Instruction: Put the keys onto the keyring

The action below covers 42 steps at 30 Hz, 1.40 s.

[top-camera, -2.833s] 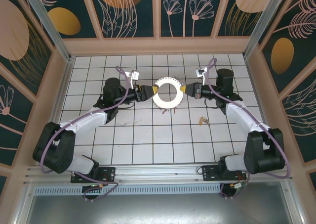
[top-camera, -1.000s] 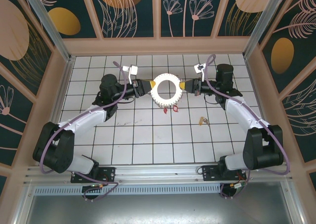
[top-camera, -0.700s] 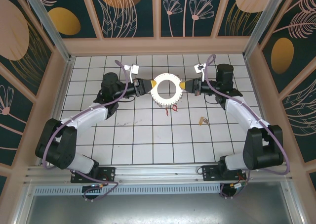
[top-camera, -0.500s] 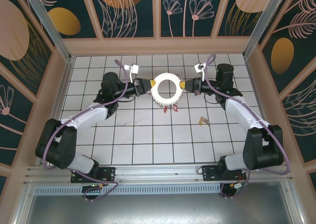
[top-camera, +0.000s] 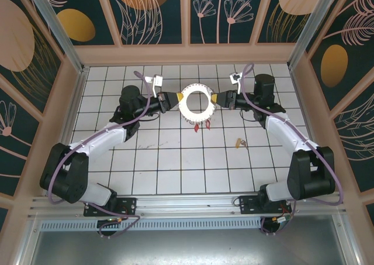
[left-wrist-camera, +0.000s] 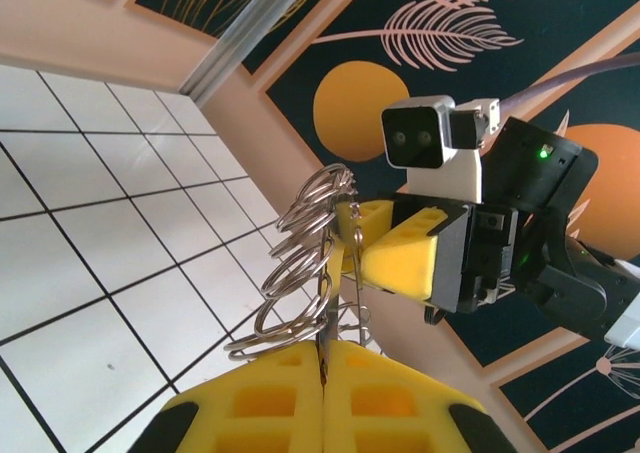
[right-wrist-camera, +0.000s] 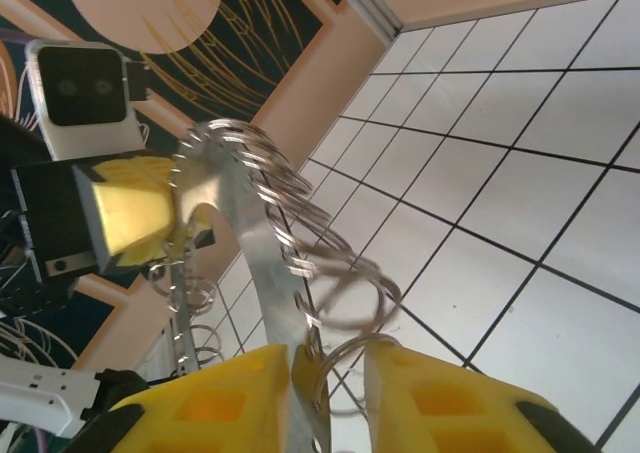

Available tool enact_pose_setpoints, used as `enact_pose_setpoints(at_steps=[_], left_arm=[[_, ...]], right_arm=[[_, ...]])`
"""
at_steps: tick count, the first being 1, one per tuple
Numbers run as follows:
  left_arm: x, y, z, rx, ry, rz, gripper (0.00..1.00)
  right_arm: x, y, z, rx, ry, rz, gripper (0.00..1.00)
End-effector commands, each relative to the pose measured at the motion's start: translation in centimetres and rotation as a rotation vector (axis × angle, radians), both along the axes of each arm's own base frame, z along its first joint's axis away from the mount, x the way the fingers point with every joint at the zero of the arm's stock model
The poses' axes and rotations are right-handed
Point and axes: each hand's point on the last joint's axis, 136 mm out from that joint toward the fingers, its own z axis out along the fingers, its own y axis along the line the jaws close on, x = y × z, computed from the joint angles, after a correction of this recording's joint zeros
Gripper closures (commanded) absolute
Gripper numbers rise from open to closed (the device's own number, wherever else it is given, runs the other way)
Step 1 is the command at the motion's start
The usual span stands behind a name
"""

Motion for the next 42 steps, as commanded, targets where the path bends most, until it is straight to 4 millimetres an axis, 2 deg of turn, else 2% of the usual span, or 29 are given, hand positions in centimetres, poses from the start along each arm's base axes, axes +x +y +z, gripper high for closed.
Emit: enact_pose_setpoints(at_steps=[1, 4, 8, 12, 17, 20, 24, 30, 35, 42], left_arm=[[-1.2, 0.2, 4.6, -0.090, -0.114, -0.001, 1.00], [-1.3, 0.3, 5.2, -0.103, -0.132, 0.001, 1.00], [-1.8, 0.4, 6.2, -0.118, -0.170, -0.009, 1.00], [-2.0, 0.6, 7.2, -0.126, -0.220, -0.005, 1.00], [-2.1, 0.6, 8.2, -0.136, -0.249, -0.003, 1.00], [-2.1, 0.7, 8.5, -0.139, -0.251, 0.000, 1.00], [-2.0, 1.0, 9.0, -0.149, -0.259, 0.023, 1.00], [-1.9, 1.2, 9.6, -0.156, -0.269, 0.038, 1.00], [-1.6, 1.4, 9.7, -0.162, -0.269, 0.062, 1.00], [-1.5, 1.6, 9.8, -0.173, -0.262, 0.073, 1.00]], right_arm=[[1.6, -1.3, 1.1, -0.020, -0.043, -0.128, 0.68], [2.1, -2.8, 1.9, -0.030, -0.079, -0.223, 0.66], [2.0, -5.1, 4.0, -0.074, -0.205, -0.379, 0.63], [0.6, -7.0, 6.5, -0.080, -0.370, -0.493, 0.63], [-1.7, -7.6, 7.1, -0.060, -0.524, -0.513, 0.62], [-3.6, -6.8, 7.3, -0.063, -0.630, -0.438, 0.63], [-6.1, -5.1, 6.6, -0.111, -0.788, -0.338, 0.66], [-9.8, -2.3, 4.7, -0.175, -1.033, -0.222, 0.81], [-11.3, -0.2, 3.8, -0.202, -1.119, -0.154, 0.87], [-11.1, 1.0, 4.1, -0.217, -1.171, -0.182, 0.87]])
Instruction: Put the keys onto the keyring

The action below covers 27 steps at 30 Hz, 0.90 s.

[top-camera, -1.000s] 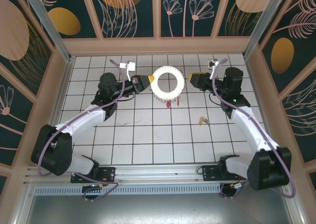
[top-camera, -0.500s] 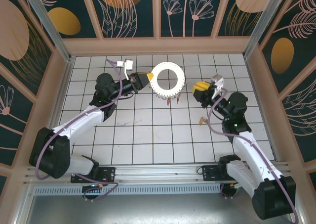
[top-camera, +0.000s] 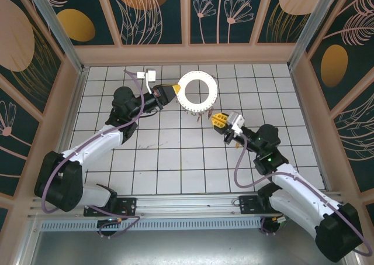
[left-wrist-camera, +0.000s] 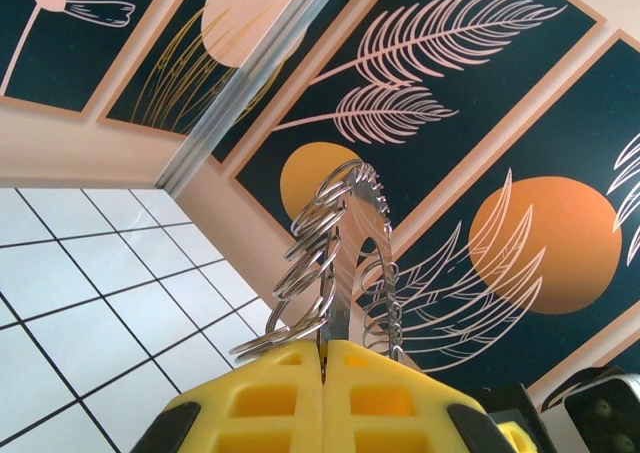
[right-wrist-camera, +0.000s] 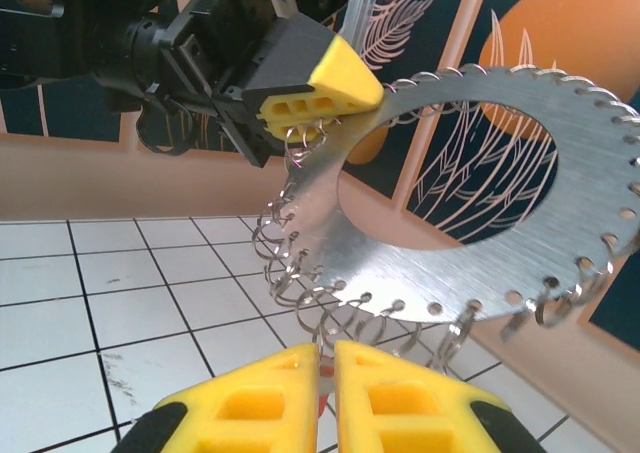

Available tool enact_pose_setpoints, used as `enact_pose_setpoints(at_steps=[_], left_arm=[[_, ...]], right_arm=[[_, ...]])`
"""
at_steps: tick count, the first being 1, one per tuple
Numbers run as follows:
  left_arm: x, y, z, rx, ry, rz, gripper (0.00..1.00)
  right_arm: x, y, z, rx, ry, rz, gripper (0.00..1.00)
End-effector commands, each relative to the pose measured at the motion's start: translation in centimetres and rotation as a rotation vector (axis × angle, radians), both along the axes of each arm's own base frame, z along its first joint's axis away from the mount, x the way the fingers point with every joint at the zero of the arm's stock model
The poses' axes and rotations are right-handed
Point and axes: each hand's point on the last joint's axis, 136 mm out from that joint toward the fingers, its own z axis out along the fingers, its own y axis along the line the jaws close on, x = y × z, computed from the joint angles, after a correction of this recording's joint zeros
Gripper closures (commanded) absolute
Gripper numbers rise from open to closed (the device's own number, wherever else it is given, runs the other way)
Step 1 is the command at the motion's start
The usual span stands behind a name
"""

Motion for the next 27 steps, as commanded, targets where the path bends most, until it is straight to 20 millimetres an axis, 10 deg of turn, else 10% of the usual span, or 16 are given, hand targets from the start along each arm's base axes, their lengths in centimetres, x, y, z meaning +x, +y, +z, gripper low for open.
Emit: enact_pose_setpoints(at_steps=[1, 27], left_arm=[[-1.0, 0.6, 4.4, -0.072, -0.114, 0.006, 1.00], [-1.0, 0.8, 4.5, -0.078, -0.107, 0.019, 1.00]], right_arm=[[0.7, -0.1, 1.0, -0.002, -0.097, -0.053, 0.87], [1.8, 3.0, 1.1, -0.038, -0.142, -0.037, 0.84]])
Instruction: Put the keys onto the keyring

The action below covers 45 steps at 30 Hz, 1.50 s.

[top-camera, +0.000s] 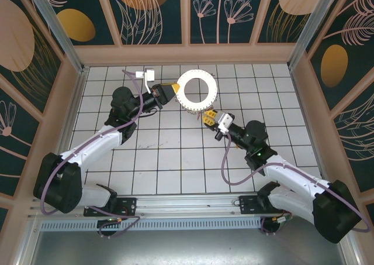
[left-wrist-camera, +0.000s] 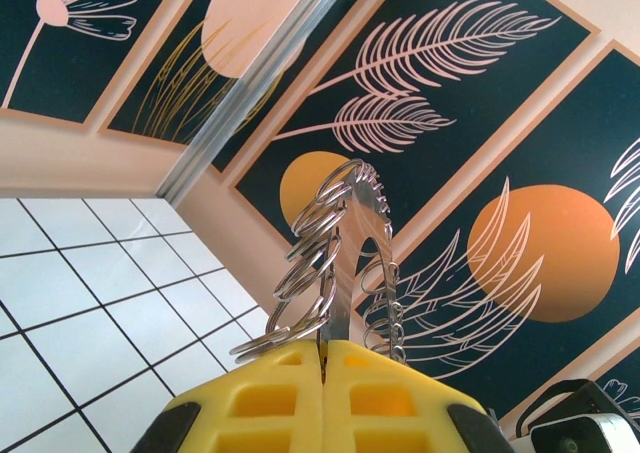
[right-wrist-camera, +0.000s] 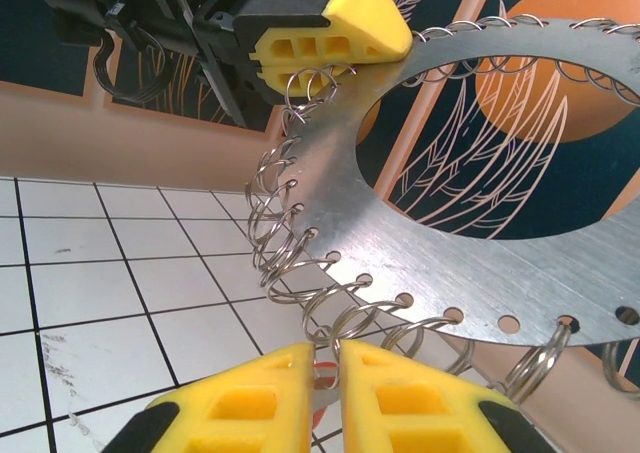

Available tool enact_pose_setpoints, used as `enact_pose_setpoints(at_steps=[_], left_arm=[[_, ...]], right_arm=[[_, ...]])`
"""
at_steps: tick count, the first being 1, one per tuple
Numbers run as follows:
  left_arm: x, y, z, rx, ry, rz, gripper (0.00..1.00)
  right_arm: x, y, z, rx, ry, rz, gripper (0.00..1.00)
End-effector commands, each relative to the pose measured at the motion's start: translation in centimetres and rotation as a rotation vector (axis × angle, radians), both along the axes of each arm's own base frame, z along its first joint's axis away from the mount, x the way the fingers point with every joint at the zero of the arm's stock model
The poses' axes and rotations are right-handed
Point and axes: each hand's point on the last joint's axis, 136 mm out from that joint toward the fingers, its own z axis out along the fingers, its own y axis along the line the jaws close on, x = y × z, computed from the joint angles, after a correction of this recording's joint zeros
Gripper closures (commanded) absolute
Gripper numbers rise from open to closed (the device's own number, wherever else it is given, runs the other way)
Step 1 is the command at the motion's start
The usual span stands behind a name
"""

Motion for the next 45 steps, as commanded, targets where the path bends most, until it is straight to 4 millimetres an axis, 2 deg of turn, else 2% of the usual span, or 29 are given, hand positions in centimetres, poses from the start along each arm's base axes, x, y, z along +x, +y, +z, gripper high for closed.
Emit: enact_pose_setpoints(at_steps=[1, 11, 17, 37, 45], left_arm=[[-0.8, 0.5, 3.9, -0.068, -0.098, 0.009, 1.00], [-0.8, 0.5, 3.8, -0.068, -0.094, 0.009, 1.00], [-0.8, 0.5, 3.7, -0.065, -0.093, 0.010, 1.00], [-0.9, 0.5, 3.8, -0.070, -0.093, 0.006, 1.00], [-0.9, 0.6, 3.6, -0.071, -0.088, 0.007, 1.00]], right_arm=[[-0.2, 0.3, 2.6, 0.037, -0.078, 0.008, 0.84], [-0.1, 0.2, 2.2, 0.045, -0.063, -0.013, 0.82], [0.1, 0.0, 3.0, 0.063, -0.089, -0.034, 0.80], [1.4, 0.1, 2.0, 0.017, -0.080, -0.085, 0.77], [1.6, 0.1, 2.6, 0.040, -0.094, -0.093, 0.77]])
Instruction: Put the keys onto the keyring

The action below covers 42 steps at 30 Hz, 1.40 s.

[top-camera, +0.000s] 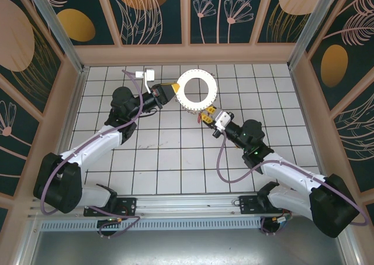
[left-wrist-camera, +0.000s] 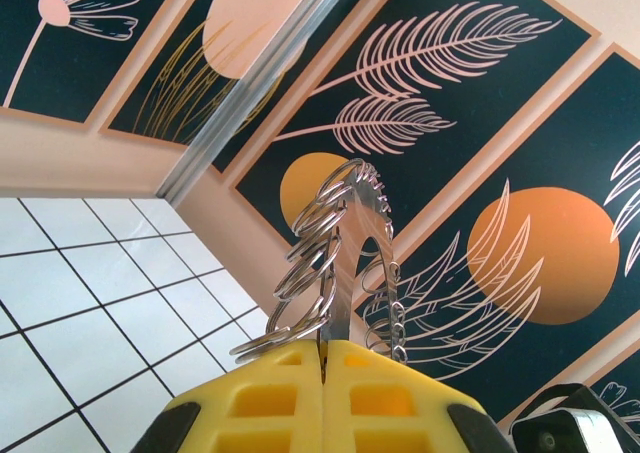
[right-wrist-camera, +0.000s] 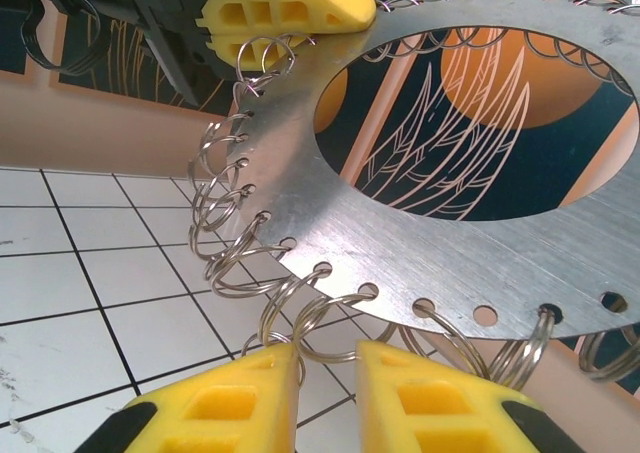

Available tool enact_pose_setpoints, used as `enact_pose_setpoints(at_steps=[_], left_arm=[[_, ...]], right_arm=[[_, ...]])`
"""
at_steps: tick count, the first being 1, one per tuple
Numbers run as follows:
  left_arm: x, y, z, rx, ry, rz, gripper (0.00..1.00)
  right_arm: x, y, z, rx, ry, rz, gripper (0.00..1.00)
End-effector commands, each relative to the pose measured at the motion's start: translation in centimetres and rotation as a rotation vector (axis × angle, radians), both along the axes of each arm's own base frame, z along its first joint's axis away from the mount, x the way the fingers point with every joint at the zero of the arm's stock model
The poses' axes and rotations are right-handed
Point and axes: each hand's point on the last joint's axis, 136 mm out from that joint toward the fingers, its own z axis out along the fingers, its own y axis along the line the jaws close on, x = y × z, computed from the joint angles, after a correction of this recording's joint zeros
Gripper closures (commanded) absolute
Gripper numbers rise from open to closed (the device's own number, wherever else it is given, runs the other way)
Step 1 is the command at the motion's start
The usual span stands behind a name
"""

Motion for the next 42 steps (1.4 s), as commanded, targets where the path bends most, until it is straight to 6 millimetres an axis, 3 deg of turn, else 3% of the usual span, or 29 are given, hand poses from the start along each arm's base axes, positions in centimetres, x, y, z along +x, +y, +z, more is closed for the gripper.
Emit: enact_pose_setpoints(at_steps=[1, 29, 42], left_arm=[[-0.88, 0.53, 3.55, -0.067, -0.094, 0.008, 1.00], [-0.69, 0.46, 3.61, -0.076, -0.091, 0.007, 1.00], [-0.75, 0.43, 3.65, -0.078, -0.091, 0.003, 1.00]], right_arm=[[0.04, 0.07, 2.92, 0.051, -0.080, -0.008, 0.78], [-0.61, 0.58, 2.59, 0.068, -0.067, 0.035, 0.74], [0.31, 0.24, 2.55, 0.083, -0.063, -0.019, 0.79]])
